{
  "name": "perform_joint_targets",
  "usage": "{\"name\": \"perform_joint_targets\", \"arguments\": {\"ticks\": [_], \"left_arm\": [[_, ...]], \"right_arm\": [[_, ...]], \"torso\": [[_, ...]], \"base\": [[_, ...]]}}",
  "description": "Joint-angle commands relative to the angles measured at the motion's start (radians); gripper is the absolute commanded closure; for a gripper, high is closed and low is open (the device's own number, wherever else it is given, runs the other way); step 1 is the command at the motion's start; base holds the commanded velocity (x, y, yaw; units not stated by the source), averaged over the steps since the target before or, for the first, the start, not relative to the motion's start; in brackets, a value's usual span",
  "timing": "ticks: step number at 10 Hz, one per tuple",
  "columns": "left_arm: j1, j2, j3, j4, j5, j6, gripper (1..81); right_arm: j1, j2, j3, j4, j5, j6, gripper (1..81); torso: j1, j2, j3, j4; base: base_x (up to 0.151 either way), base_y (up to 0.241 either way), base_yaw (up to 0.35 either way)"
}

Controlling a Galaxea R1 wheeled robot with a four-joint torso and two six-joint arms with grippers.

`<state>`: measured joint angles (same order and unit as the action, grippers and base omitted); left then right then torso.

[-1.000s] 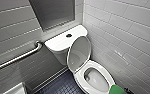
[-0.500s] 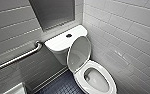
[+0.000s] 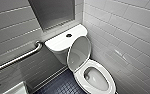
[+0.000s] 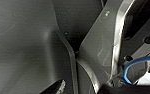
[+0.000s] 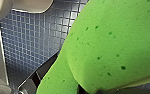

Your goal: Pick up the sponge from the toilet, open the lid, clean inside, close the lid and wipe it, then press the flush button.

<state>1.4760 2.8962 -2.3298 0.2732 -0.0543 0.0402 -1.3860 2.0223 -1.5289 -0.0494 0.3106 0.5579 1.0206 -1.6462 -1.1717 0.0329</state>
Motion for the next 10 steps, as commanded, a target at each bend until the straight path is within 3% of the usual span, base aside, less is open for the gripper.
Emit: {"name": "perform_joint_targets", "arguments": {"ticks": [1, 2, 3, 4, 7, 8, 9, 10], "left_arm": [[0.039, -0.014, 0.027, 0.005, 0.082, 0.006, 1.0], [0.039, -0.015, 0.029, 0.004, 0.082, 0.006, 1.0], [0.037, -0.015, 0.029, 0.004, 0.082, 0.004, 1.0], [0.034, -0.015, 0.029, 0.004, 0.082, 0.004, 1.0], [0.034, -0.017, 0.029, 0.004, 0.083, 0.004, 1.0], [0.034, -0.017, 0.029, 0.004, 0.082, 0.004, 1.0], [0.034, -0.018, 0.029, 0.004, 0.082, 0.004, 1.0], [0.034, -0.020, 0.029, 0.004, 0.082, 0.003, 1.0]], "right_arm": [[-0.026, 0.052, -0.081, -0.035, 0.030, -0.007, 81.1], [-0.032, 0.074, -0.111, -0.040, 0.030, -0.007, 81.1], [-0.037, 0.086, -0.127, -0.041, 0.030, -0.007, 81.1], [-0.043, 0.098, -0.141, -0.038, 0.031, -0.006, 81.1], [-0.023, 0.107, -0.141, -0.043, 0.030, -0.010, 81.1], [0.006, 0.101, -0.117, -0.070, 0.028, -0.009, 81.1], [0.035, 0.094, -0.077, -0.127, 0.030, -0.007, 81.1], [0.096, 0.075, -0.015, -0.156, 0.010, -0.007, 81.1]], "torso": [[-0.063, 0.097, 0.000, 0.000], [-0.086, 0.134, 0.000, 0.000], [-0.043, 0.067, 0.000, 0.000], [-0.061, 0.100, 0.046, 0.075], [-0.073, 0.125, 0.049, 0.134], [-0.075, 0.126, 0.028, 0.076], [-0.075, 0.126, 0.031, 0.103], [-0.075, 0.126, 0.033, 0.117]], "base": [[0.000, 0.000, 0.000], [0.000, 0.000, 0.000], [0.000, 0.000, 0.000], [0.000, 0.000, 0.000], [0.000, 0.000, 0.000], [0.000, 0.000, 0.000], [0.000, 0.000, 0.000], [0.000, 0.000, 0.000]]}}
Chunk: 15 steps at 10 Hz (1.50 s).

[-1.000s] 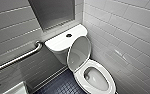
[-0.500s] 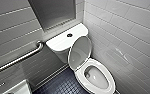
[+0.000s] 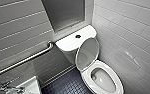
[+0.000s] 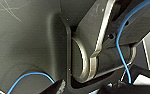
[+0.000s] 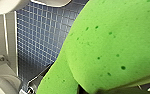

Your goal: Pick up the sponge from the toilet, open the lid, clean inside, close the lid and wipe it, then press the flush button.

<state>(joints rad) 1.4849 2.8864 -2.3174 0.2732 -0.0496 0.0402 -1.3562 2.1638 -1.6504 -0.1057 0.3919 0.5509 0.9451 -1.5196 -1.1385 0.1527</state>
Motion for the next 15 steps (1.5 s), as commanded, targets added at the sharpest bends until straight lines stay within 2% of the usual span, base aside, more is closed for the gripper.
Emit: {"name": "perform_joint_targets", "arguments": {"ticks": [1, 4, 7, 9, 12, 13, 15], "left_arm": [[0.025, -0.010, 0.016, 0.004, 0.077, 0.003, 1.0], [0.025, -0.010, 0.016, 0.004, 0.077, 0.004, 1.0], [0.021, -0.010, 0.015, 0.004, 0.077, 0.004, 1.0], [0.022, -0.011, 0.012, 0.000, 0.077, 0.004, 1.0], [0.021, -0.011, 0.009, -0.002, 0.077, 0.004, 1.0], [0.021, -0.011, 0.009, -0.003, 0.077, 0.004, 1.0], [0.022, -0.011, 0.007, -0.005, 0.079, 0.004, 1.0]], "right_arm": [[0.109, -0.086, 0.176, -0.100, -0.086, 0.000, 81.1], [0.301, -0.168, 0.359, -0.095, -0.219, -0.002, 81.1], [0.543, -0.151, 0.403, -0.088, -0.409, 0.009, 81.1], [0.672, -0.064, 0.358, -0.080, -0.528, 0.014, 81.1], [0.864, 0.077, 0.258, -0.083, -0.660, 0.087, 81.1], [0.909, 0.138, 0.207, -0.083, -0.683, 0.107, 81.1], [0.964, 0.248, 0.078, -0.083, -0.683, 0.115, 81.1]], "torso": [[0.000, 0.000, 0.000, 0.000], [0.000, 0.000, 0.000, -0.001], [0.000, 0.000, 0.000, -0.001], [0.000, 0.000, 0.000, -0.001], [0.000, 0.002, 0.000, -0.001], [0.000, 0.002, 0.000, -0.001], [0.000, 0.002, 0.000, -0.001]], "base": [[0.000, 0.000, 0.000], [0.000, 0.000, 0.000], [0.000, 0.000, 0.000], [0.000, 0.000, 0.000], [0.000, 0.000, 0.000], [0.000, 0.000, 0.000], [0.000, 0.000, 0.000]]}}
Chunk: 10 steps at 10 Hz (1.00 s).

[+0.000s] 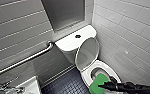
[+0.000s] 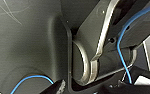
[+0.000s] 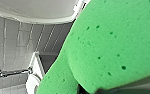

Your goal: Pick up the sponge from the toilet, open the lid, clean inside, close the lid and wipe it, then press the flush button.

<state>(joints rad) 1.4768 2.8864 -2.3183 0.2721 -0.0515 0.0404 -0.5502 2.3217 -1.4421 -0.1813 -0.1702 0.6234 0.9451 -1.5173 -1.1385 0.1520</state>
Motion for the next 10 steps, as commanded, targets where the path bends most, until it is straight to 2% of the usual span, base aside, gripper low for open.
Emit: {"name": "perform_joint_targets", "arguments": {"ticks": [1, 2, 4, 5, 6, 10], "left_arm": [[0.029, -0.013, 0.007, -0.004, 0.082, 0.004, 1.0], [0.032, -0.015, 0.002, -0.005, 0.084, 0.003, 1.0], [0.035, -0.015, -0.003, -0.005, 0.084, -0.001, 1.0], [0.035, -0.011, -0.003, -0.005, 0.087, -0.001, 1.0], [0.035, -0.010, -0.003, -0.005, 0.088, -0.002, 1.0], [0.037, -0.008, -0.003, -0.005, 0.090, -0.002, 1.0]], "right_arm": [[0.173, 0.144, -0.203, -0.007, -0.112, 0.055, 81.1], [0.184, 0.192, -0.265, -0.009, -0.098, 0.076, 81.1], [0.195, 0.308, -0.423, -0.009, -0.008, 0.140, 81.1], [0.212, 0.345, -0.488, -0.006, 0.000, 0.156, 81.1], [0.233, 0.382, -0.539, -0.007, 0.005, 0.196, 81.1], [0.246, 0.454, -0.625, -0.007, 0.005, 0.208, 81.1]], "torso": [[0.000, 0.000, 0.000, 0.000], [0.000, 0.000, 0.000, 0.000], [0.000, 0.000, 0.000, 0.000], [0.000, 0.001, 0.000, 0.000], [0.000, 0.001, 0.000, 0.000], [0.000, 0.001, 0.000, 0.000]], "base": [[0.000, 0.000, 0.000], [0.000, 0.000, 0.000], [0.000, 0.000, 0.000], [0.000, 0.000, 0.000], [0.000, 0.000, 0.000], [0.000, 0.000, 0.000]]}}
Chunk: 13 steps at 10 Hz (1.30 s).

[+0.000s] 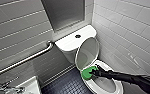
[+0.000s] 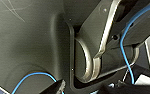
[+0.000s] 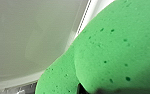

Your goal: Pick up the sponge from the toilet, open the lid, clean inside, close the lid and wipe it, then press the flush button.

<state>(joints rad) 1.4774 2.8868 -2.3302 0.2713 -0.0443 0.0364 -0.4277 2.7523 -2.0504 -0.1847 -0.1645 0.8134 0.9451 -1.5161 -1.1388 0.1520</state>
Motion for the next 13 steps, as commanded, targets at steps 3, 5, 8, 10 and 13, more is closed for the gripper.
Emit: {"name": "perform_joint_targets", "arguments": {"ticks": [3, 5, 8, 10, 13], "left_arm": [[0.036, -0.003, 0.009, -0.001, 0.083, 0.004, 1.0], [0.036, -0.003, 0.009, -0.001, 0.083, 0.004, 1.0], [0.036, 0.003, 0.009, 0.002, 0.083, 0.005, 1.0], [0.034, 0.005, 0.011, 0.003, 0.083, 0.004, 1.0], [0.034, 0.003, 0.011, 0.003, 0.083, 0.005, 1.0]], "right_arm": [[0.040, 0.031, 0.006, -0.036, -0.020, 0.009, 81.1], [-0.024, 0.016, 0.015, -0.044, -0.020, 0.010, 81.1], [-0.082, -0.138, 0.227, -0.107, -0.033, 0.015, 81.1], [-0.127, -0.221, 0.300, -0.110, -0.032, 0.015, 81.1], [-0.196, -0.277, 0.322, -0.111, -0.023, 0.015, 81.1]], "torso": [[0.000, 0.000, 0.000, 0.000], [0.000, 0.000, 0.000, 0.000], [0.000, 0.000, 0.000, 0.000], [0.000, 0.000, 0.000, 0.000], [0.000, 0.000, 0.000, 0.000]], "base": [[0.000, 0.000, 0.000], [0.000, 0.000, 0.000], [0.000, 0.000, 0.000], [0.000, 0.000, 0.000], [0.000, 0.000, 0.000]]}}
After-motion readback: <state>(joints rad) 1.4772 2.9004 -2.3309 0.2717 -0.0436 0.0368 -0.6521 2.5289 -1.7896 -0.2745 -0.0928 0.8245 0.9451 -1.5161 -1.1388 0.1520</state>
